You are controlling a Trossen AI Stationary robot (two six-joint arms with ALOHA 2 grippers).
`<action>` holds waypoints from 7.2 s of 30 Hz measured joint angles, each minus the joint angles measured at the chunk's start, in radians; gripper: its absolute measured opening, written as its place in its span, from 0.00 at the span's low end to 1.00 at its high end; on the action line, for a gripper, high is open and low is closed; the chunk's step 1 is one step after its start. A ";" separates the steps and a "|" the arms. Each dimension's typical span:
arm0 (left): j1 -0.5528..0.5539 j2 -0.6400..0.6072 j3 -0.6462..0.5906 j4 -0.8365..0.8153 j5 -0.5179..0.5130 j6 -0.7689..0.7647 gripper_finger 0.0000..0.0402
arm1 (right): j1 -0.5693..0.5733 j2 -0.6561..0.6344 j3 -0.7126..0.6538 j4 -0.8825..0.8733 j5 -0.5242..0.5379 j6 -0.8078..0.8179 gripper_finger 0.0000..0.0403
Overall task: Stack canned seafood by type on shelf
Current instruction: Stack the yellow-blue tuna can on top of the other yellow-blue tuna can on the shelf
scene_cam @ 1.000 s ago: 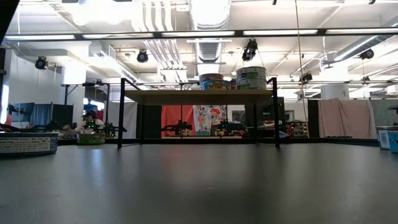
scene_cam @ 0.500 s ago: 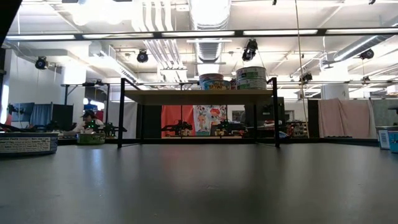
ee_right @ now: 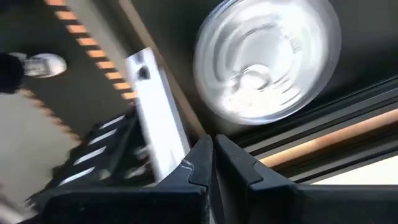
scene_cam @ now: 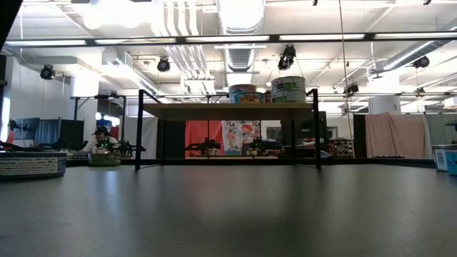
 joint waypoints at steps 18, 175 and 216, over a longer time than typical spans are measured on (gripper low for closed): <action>-0.218 0.000 0.003 -0.466 -0.038 -0.193 0.89 | -0.097 -0.005 -0.219 0.091 -0.095 -0.164 0.03; -0.001 -0.314 -1.461 1.212 0.139 0.398 0.99 | -0.744 -0.013 -0.101 0.213 0.326 -1.174 0.63; 0.075 -0.028 -1.307 1.567 0.133 0.578 0.99 | -0.819 0.076 -0.162 0.402 0.287 -1.198 0.58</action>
